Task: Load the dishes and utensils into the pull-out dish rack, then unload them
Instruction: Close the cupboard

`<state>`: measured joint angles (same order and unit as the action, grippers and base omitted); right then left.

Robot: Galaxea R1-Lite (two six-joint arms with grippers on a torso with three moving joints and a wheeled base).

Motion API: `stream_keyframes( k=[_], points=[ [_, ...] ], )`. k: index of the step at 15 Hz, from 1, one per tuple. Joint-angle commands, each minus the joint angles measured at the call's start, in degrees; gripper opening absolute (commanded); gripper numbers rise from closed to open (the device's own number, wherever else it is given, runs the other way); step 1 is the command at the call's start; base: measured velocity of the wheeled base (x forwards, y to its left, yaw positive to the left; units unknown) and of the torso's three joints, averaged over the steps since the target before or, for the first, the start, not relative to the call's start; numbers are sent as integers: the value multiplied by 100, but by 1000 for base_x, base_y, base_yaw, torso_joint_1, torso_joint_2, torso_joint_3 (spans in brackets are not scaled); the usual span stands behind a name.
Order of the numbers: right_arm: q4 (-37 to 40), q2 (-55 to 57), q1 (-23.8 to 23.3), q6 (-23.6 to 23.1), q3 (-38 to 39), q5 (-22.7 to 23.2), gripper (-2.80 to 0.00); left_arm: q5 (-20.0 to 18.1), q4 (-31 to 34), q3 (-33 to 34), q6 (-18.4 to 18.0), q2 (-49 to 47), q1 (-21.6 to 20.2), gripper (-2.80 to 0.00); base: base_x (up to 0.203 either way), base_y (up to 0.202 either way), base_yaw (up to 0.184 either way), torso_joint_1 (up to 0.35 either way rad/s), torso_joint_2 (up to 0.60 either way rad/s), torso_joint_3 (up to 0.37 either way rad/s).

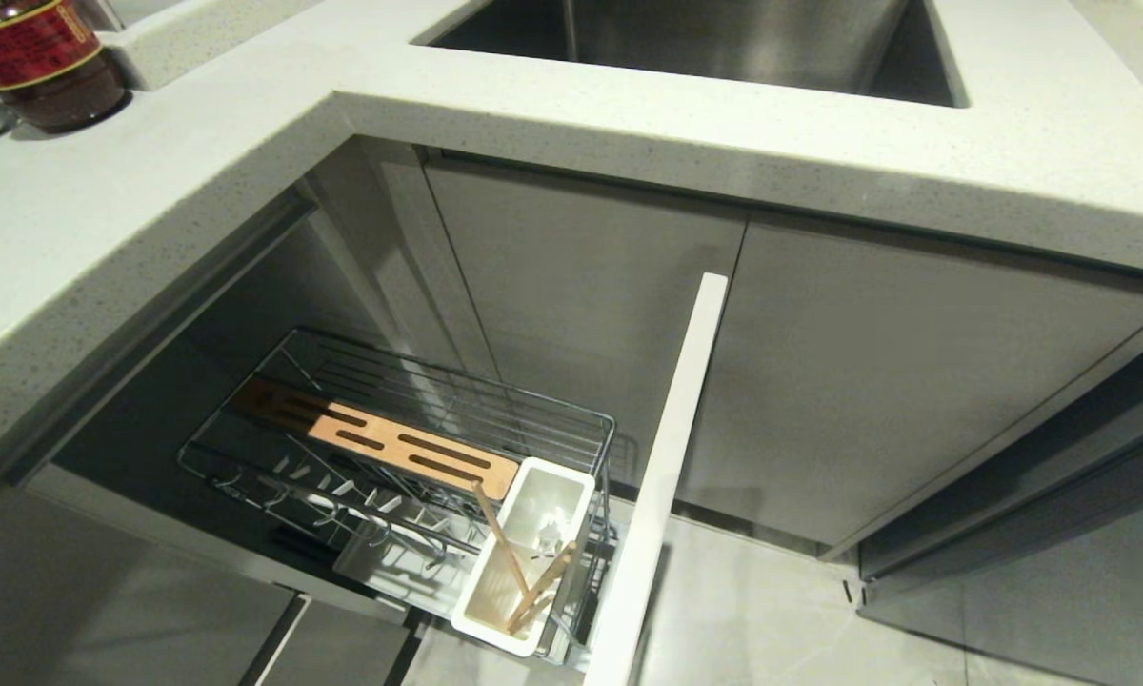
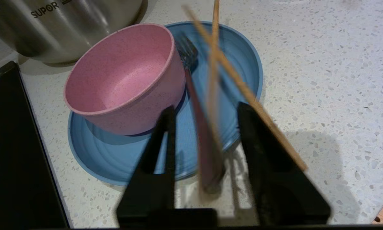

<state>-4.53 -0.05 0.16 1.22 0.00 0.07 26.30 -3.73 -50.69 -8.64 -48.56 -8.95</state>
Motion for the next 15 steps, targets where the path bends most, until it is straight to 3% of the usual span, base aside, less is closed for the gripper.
stream_keyframes(
  k=[1,7,8,12,15],
  points=[
    [-5,-4,2,1,149,1,-280,16,-62,-9,-15,13,-2,0,0,0,0,0,0,0],
    [-5,-4,2,1,149,1,-280,15,-301,-339,-61,73,7,0,0,0,0,0,0,0],
    [-5,-4,2,1,149,1,-280,10,-335,-522,-59,69,17,-280,0,0,0,0,0,0],
    [-5,-4,2,1,149,1,-280,-9,-426,-1503,-43,-56,219,-280,0,0,0,0,0,0],
    [-4,-4,2,1,149,1,-280,-6,-418,-2476,137,-355,820,-280,0,0,0,0,0,0]
  ],
)
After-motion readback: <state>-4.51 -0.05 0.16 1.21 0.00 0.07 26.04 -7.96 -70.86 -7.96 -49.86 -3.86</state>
